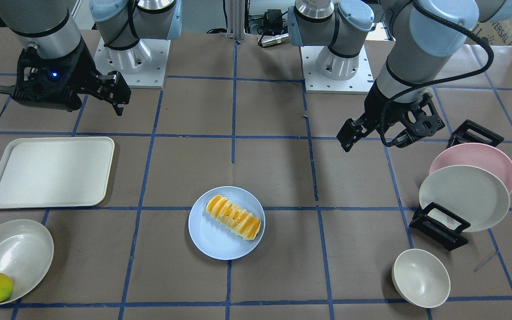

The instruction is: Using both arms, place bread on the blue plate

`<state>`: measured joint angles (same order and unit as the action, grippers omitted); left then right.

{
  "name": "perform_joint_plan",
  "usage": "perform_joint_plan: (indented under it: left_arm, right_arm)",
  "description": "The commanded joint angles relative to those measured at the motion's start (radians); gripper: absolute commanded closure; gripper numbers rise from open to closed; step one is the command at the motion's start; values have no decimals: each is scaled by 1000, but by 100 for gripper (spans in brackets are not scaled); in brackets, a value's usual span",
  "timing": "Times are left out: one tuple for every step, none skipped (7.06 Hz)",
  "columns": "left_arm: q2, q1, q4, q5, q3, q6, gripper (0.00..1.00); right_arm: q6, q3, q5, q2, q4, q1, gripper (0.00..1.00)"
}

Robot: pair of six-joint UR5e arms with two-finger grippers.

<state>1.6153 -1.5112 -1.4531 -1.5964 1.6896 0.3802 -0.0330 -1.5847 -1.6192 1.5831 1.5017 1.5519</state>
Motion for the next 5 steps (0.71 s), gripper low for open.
perform_joint_plan:
  left_arm:
    - [0, -1, -3, -1, 13, -122, 0]
    - [-23, -1, 8, 1, 53, -88, 0]
    - [-38, -1, 73, 3, 97, -93, 0]
    - [-37, 0, 123, 1, 128, -96, 0]
    - [-34, -1, 129, 1, 131, -92, 0]
  right_arm:
    - [5, -11, 5, 29, 9, -9, 0]
    - [13, -8, 7, 31, 43, -3, 0]
    - [24, -8, 9, 32, 45, 0, 0]
    - [24, -8, 10, 34, 45, 8, 0]
    - [24, -8, 10, 35, 45, 10, 0]
